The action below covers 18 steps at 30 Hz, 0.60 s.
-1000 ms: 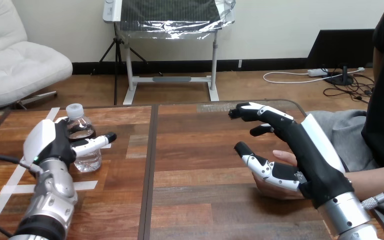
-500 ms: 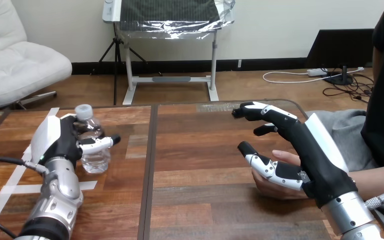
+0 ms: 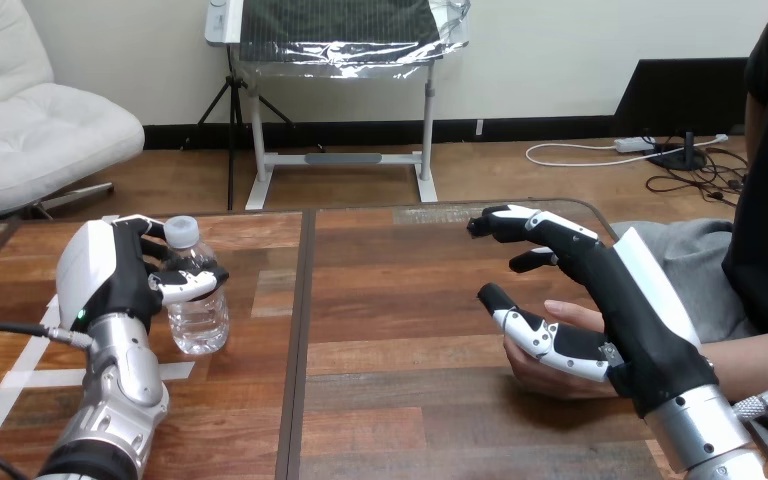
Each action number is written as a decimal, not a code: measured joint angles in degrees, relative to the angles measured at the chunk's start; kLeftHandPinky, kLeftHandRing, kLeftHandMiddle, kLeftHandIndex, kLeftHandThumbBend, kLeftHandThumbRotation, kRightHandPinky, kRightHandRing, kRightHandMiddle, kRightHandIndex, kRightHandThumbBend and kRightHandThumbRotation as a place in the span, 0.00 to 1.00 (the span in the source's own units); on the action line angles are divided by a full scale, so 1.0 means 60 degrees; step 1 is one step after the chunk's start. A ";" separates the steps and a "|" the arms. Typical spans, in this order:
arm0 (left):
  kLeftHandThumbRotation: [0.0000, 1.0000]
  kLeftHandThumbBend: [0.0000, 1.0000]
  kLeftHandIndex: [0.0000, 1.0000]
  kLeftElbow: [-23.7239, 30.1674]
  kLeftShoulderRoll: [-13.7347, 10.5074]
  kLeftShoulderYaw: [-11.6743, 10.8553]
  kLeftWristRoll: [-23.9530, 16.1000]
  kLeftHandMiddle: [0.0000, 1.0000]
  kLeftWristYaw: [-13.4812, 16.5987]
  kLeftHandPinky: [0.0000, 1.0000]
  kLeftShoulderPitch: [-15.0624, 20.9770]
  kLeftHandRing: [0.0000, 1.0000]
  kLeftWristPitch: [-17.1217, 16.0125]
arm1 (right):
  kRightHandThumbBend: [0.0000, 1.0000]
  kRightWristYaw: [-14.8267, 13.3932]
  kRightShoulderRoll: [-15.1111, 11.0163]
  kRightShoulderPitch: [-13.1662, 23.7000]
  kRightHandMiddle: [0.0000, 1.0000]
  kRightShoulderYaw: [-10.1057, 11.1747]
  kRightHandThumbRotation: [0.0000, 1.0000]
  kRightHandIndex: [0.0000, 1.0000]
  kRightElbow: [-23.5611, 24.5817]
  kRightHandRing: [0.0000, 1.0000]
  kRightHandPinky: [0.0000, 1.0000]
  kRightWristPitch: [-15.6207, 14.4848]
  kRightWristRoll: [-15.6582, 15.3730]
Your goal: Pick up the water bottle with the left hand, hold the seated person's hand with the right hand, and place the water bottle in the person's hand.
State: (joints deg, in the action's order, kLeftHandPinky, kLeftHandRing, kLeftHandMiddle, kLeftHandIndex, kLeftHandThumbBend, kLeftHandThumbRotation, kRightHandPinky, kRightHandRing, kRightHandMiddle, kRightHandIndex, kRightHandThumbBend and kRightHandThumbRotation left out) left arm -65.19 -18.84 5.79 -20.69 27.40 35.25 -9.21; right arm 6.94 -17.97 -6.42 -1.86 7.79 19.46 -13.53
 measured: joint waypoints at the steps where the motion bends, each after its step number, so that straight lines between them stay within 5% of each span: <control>1: 0.00 0.60 0.53 -0.0040 0.0000 0.0004 -0.0001 0.46 0.0042 0.42 0.0000 0.43 -0.0061 | 0.41 0.0000 -0.0002 -0.0003 0.83 0.0004 0.00 0.72 0.0000 0.80 0.68 0.0000 0.0009; 18: 0.00 0.59 0.53 -0.0426 0.0044 0.0016 0.0032 0.46 0.0314 0.43 -0.0006 0.43 -0.0640 | 0.41 0.0000 -0.0004 -0.0038 0.82 0.0065 0.00 0.71 0.0000 0.80 0.69 0.0001 0.0019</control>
State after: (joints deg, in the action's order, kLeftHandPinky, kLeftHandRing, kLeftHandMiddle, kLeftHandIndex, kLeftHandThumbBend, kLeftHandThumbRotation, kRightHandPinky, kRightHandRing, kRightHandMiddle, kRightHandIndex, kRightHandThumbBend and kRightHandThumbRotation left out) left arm -67.74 -18.58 5.88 -20.50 29.28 35.21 -13.05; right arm 6.94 -18.00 -6.65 -1.47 7.79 19.47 -13.41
